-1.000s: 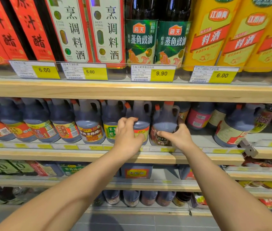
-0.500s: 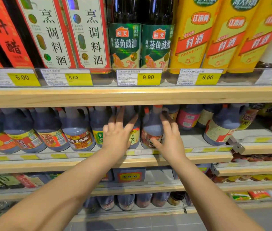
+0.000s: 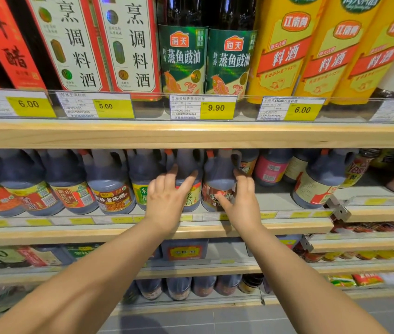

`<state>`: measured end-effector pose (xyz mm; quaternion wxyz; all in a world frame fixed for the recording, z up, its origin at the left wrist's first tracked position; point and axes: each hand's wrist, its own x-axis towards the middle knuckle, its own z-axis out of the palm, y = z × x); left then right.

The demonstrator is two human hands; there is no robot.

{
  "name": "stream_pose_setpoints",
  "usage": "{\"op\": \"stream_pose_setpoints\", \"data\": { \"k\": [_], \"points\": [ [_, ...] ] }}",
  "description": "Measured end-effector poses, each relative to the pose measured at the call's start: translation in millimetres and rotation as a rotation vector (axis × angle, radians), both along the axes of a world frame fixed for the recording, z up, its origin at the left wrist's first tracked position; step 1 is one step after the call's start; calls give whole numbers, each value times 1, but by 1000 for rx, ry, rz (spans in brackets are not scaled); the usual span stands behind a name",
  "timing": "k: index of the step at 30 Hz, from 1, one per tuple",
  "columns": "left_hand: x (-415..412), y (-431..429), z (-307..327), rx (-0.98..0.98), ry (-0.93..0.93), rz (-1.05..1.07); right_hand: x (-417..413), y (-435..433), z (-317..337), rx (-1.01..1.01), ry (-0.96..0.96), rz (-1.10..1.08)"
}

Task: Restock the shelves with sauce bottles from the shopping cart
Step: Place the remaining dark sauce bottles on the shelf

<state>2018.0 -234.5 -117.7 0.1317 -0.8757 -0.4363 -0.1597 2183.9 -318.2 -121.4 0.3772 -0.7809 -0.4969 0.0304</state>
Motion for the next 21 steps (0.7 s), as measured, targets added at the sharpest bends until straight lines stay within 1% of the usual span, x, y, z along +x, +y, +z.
{"op": "stream_pose_setpoints", "data": {
  "k": [4,6,9,11,14,15,17,21],
  "points": [
    [1,2,-2,-14,-27,17,-1,1,2,-1,19,-7],
    [1,-8,1,-88,-77,21,-6,-3,0,26,9,-18],
    [-8,-26,-6,-280,-87,-18,-22,-12,-11,99,-36,-15],
    [-22,-35,-19,-387,-110,-35,-40,-15,-20,91,-13,49],
    [-55,-44,-33,-496,-156,-40,-69,-8,-33,23,-20,223],
    [-66,-47,-35,-556,-204,-7,-80,-3,-34,-31,-12,286],
    [-96,-52,-39,-640,-311,155,-104,8,-34,-147,-1,420],
    [-173,-63,-52,-707,-414,445,-164,30,-29,-322,-108,682]
  ]
}}
